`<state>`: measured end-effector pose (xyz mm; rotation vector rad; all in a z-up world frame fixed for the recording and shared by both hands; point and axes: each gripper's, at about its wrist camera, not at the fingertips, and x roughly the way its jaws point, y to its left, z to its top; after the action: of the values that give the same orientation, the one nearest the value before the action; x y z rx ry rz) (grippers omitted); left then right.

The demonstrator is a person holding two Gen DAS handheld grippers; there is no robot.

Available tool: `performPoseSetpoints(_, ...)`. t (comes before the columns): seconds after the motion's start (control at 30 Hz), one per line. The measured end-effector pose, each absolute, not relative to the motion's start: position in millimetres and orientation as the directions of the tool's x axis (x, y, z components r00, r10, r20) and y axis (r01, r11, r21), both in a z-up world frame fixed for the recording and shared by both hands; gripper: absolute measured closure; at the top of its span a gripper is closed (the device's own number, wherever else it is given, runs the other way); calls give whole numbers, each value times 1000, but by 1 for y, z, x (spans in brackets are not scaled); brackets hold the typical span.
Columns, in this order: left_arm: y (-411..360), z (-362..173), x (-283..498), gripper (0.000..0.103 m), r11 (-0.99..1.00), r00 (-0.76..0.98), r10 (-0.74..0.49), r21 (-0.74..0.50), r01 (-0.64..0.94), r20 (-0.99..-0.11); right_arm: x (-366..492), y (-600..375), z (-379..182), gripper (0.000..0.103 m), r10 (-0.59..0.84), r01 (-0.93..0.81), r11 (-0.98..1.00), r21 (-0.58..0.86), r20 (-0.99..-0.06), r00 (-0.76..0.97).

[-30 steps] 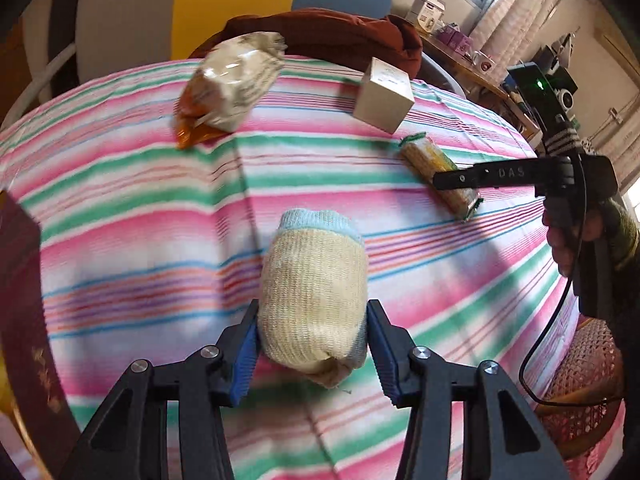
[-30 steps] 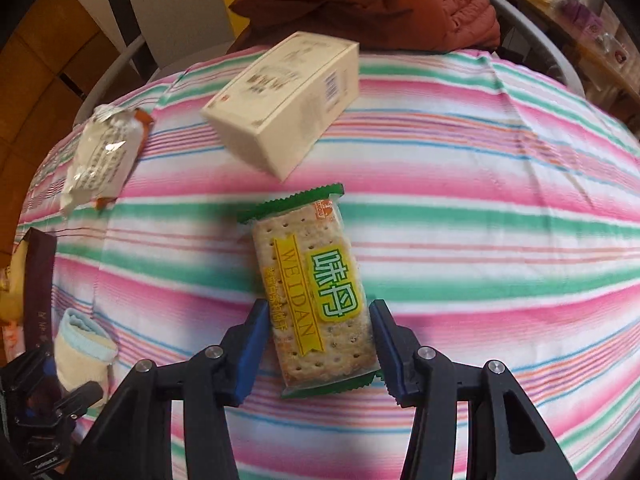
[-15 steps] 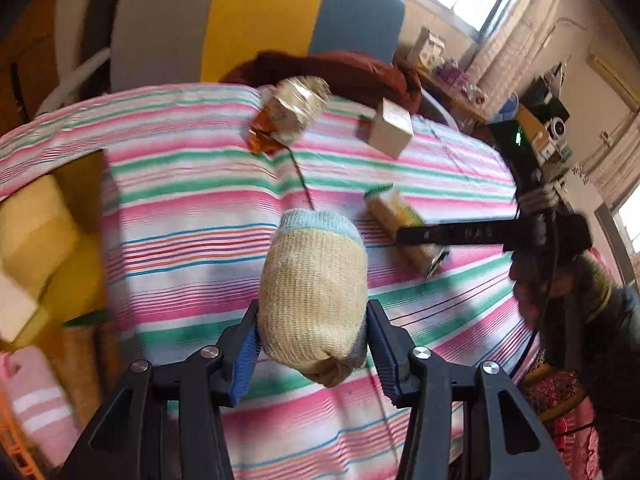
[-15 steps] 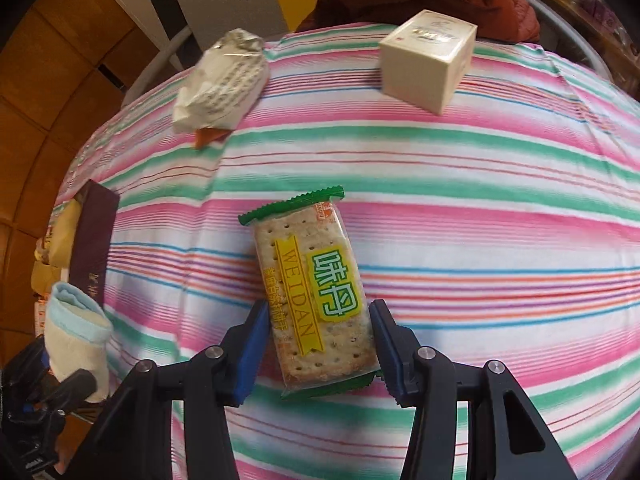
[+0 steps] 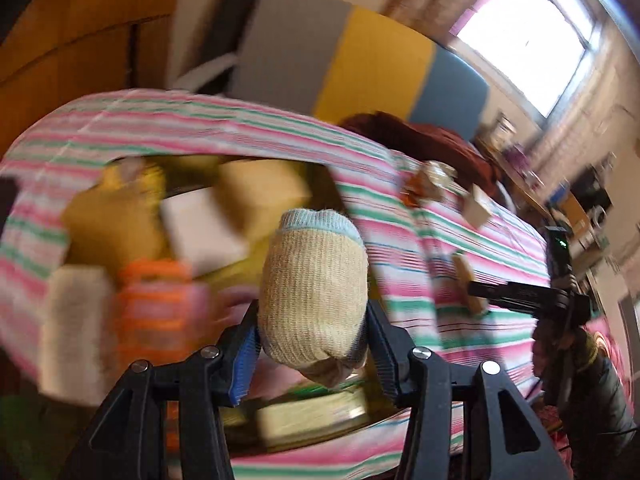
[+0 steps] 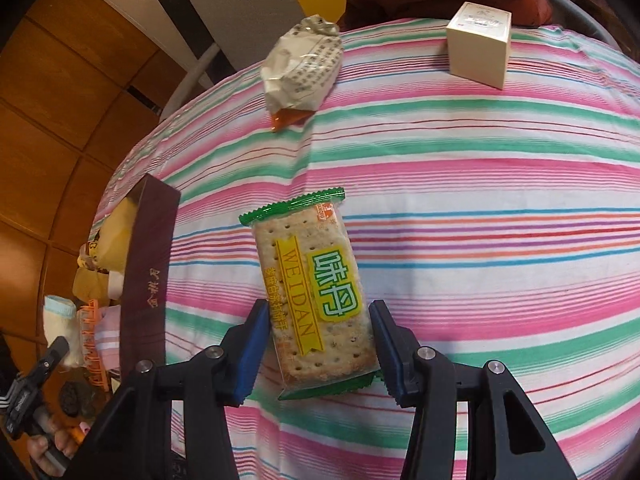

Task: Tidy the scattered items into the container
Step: 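Carry the cream sock with the left tool toward the gold tin while the right tool holds the crackers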

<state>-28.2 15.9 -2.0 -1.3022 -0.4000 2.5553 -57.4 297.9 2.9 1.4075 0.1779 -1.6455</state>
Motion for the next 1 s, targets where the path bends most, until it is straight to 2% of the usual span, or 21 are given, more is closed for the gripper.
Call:
performPoseSetpoints(0.23, -20, -16, -2, 53, -926, -589, 324, -375, -38, -740, -25, 286, 14, 52, -571, 728, -514, 454, -814, 104)
performPoseSetpoints(0.43, -17, -31, 3, 53, -920, -570, 340, -390, -36, -748, 2, 278, 29, 52, -599, 756, -469, 456, -794, 108)
performPoseSetpoints(0.57, -9, -35, 6, 53, -940, -585, 302, -337, -51, -752, 18, 271, 40, 52, -608, 786, -436, 438, -787, 101)
performPoseSetpoints(1.0, -20, -33, 7, 52, -914, -589, 351, -402, -48, -727, 45, 257, 53, 52, -621, 819, -385, 426, -776, 112)
